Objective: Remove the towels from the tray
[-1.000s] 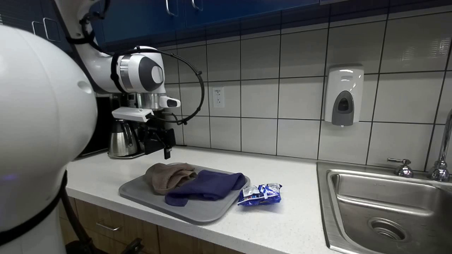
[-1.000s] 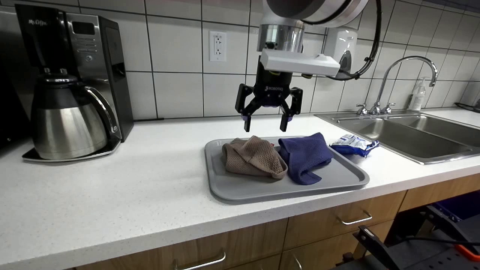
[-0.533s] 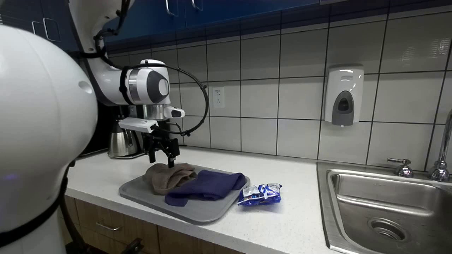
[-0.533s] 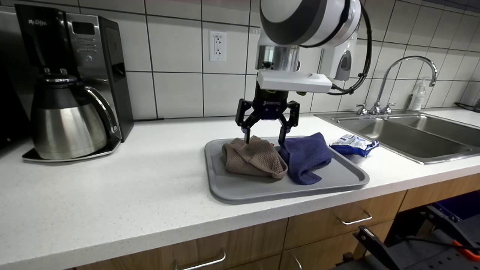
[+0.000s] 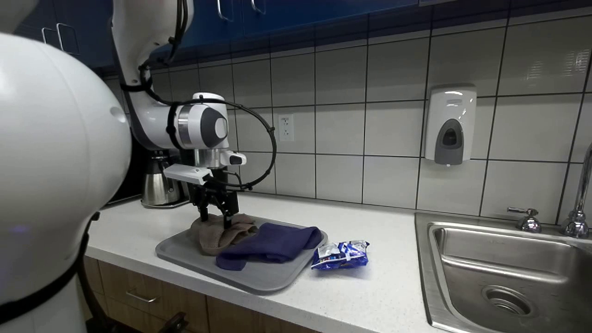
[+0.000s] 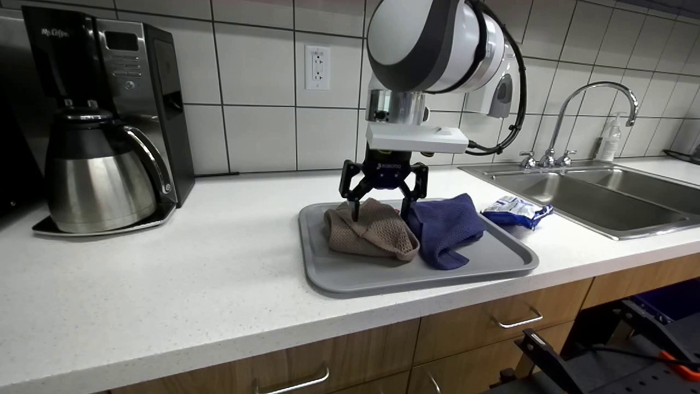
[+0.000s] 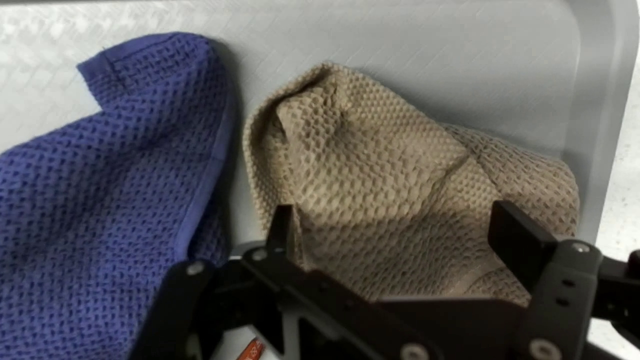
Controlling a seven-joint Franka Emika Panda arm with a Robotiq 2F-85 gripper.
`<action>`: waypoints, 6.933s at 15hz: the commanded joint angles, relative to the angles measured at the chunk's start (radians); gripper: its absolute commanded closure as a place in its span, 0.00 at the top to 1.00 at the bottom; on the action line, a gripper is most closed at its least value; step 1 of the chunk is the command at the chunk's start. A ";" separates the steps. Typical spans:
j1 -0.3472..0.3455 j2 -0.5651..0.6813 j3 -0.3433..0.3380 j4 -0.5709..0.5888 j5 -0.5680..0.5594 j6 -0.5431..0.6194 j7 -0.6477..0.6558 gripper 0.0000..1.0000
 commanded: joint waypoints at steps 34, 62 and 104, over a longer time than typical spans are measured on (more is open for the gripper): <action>0.052 -0.152 -0.005 0.134 0.040 -0.160 0.027 0.02; 0.241 0.237 0.099 0.540 0.054 -0.230 0.001 0.02; 0.089 -0.158 0.030 0.174 0.134 -0.257 -0.063 1.00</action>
